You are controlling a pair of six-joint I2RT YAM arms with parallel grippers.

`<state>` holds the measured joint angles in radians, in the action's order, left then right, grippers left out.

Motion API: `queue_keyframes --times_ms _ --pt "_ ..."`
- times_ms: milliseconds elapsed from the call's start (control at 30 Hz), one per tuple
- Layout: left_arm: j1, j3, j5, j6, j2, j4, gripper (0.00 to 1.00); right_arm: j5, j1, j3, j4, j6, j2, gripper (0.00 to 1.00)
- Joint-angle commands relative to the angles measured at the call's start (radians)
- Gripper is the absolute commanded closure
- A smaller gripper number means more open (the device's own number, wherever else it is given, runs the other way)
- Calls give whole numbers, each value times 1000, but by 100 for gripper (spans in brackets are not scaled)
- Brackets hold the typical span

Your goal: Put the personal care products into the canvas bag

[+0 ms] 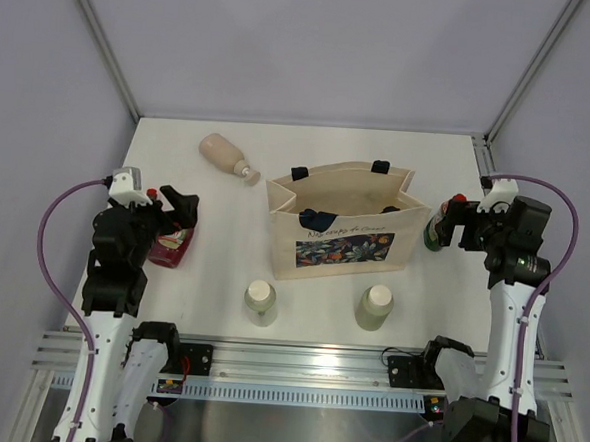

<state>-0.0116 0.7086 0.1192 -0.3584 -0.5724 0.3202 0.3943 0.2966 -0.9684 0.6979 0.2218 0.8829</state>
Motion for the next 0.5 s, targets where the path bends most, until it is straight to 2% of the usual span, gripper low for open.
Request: queue_keyframes --times_ms 0,33,267,467 --pt "-1 -27 51 21 -3 -58 1 -73 9 40 -185 -44 21 1" --pt "-1 -31 54 18 -7 -70 1 -84 7 62 -246 -50 34 1" --pt "-1 -44 88 6 -41 -115 1 -127 7 69 -379 -117 223 1" --pt "-1 -49 97 -1 -61 -139 1 -86 7 80 -492 -119 339 1"
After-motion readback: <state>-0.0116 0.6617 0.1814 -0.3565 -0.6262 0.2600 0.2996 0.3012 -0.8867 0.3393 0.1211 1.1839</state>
